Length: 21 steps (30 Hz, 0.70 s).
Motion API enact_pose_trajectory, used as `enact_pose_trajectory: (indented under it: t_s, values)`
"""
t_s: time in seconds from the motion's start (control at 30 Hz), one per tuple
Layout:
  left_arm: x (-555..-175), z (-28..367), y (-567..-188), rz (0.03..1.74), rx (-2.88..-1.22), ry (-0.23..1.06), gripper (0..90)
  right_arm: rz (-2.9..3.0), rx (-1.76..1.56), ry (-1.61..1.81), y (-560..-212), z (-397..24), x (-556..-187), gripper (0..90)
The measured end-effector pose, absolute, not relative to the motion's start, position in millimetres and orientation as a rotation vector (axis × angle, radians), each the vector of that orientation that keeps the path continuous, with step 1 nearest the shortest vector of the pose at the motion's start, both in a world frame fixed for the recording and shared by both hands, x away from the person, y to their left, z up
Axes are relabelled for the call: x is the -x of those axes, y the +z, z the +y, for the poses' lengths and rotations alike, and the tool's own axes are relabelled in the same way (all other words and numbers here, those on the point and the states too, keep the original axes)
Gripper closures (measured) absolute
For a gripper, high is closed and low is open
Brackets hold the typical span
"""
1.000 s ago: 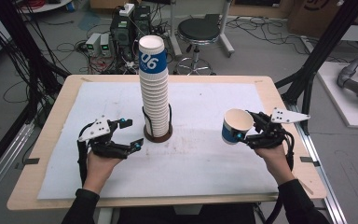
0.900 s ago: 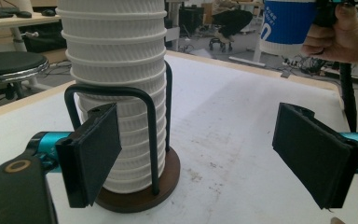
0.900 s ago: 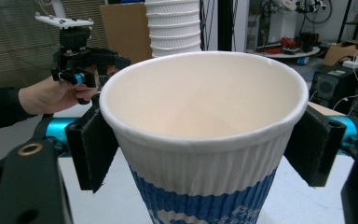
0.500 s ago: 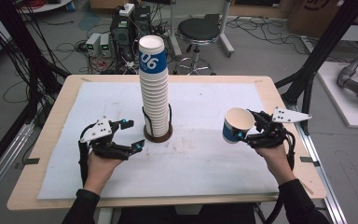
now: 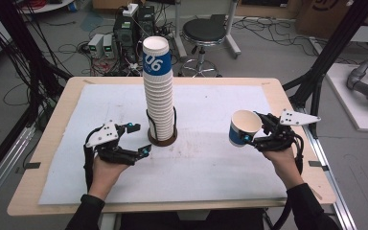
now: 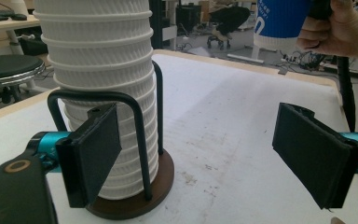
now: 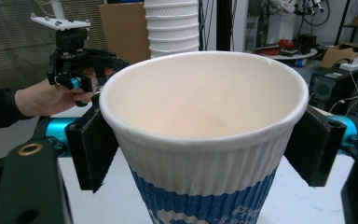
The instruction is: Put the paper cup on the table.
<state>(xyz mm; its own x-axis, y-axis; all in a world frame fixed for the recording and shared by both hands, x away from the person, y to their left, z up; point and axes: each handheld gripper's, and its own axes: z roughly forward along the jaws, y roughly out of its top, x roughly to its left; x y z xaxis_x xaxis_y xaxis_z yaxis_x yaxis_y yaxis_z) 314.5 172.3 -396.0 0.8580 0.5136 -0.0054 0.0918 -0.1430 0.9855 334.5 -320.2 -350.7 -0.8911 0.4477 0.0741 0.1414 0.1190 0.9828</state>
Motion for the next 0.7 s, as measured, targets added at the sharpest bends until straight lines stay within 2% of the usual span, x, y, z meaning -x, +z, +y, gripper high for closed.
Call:
enact_pose_trajectory:
  t_s: [0.7]
  values:
    - [-317.1, 162.1, -397.1, 0.455, -1.707, 0.379, 15.4, 2.112, -0.636, 1.784, -346.1, -322.0, -337.1, 20.5]
